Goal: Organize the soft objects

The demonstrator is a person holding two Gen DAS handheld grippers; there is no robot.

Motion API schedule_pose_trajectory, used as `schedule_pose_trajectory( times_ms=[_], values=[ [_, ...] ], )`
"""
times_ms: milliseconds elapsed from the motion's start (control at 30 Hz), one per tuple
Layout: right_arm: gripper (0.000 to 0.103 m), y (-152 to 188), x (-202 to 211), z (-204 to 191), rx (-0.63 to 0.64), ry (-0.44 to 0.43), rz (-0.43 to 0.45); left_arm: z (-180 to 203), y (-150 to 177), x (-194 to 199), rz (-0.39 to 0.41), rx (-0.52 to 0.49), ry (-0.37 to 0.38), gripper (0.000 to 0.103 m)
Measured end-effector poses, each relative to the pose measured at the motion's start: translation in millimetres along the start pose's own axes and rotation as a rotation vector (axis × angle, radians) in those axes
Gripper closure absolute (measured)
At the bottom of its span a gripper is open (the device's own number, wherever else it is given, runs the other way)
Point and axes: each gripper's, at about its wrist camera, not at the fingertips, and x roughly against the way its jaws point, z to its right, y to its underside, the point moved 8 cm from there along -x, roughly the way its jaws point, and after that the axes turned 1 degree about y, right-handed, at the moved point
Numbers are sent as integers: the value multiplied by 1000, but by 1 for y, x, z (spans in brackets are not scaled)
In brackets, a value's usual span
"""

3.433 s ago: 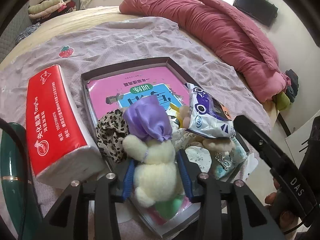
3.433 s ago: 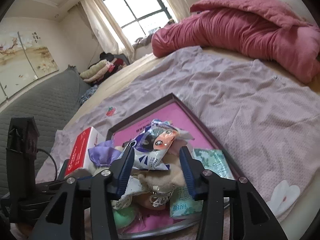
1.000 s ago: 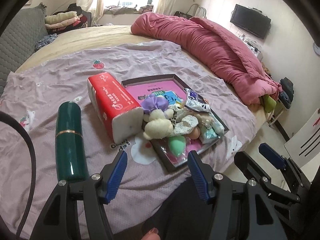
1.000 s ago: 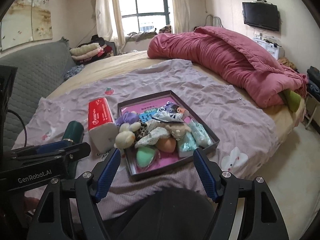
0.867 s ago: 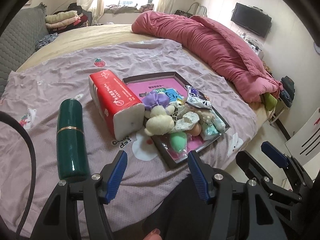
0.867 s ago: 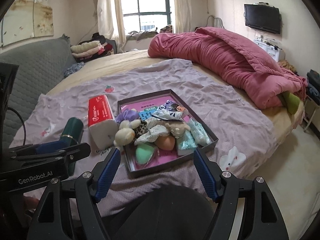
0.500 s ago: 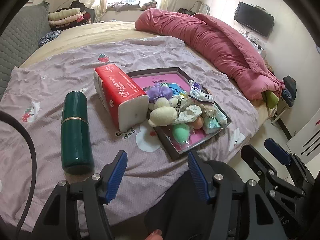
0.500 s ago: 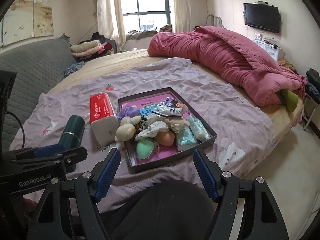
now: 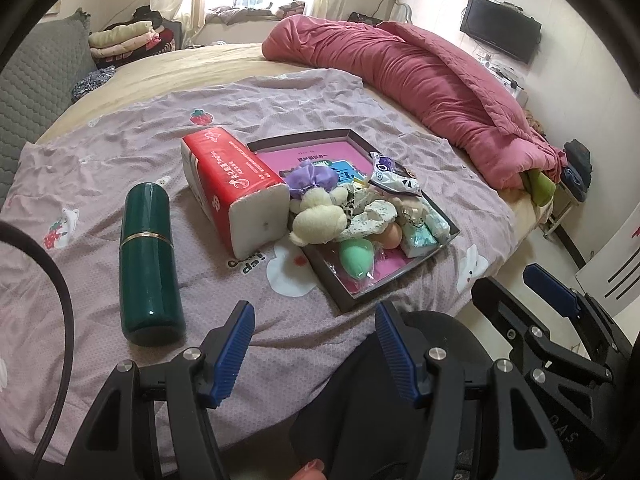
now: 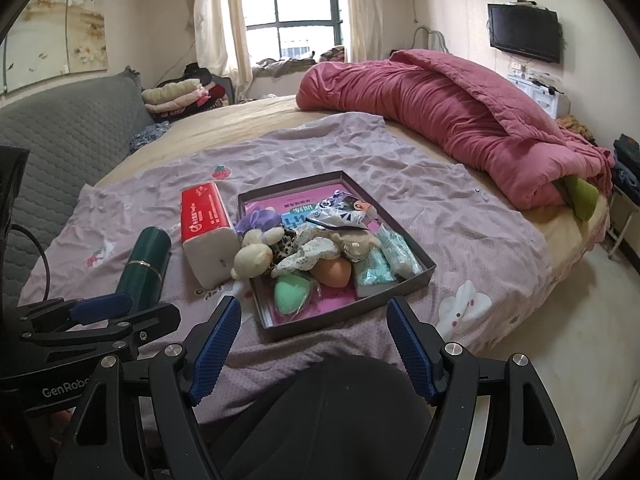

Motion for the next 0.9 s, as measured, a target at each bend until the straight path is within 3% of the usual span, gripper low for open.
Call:
schedule_pose_trajectory(
  times_ms=[900],
  values=[
    [27,-1,0,1,7,6,-2,-5,5,0,-9,11,-16,41]
  ],
)
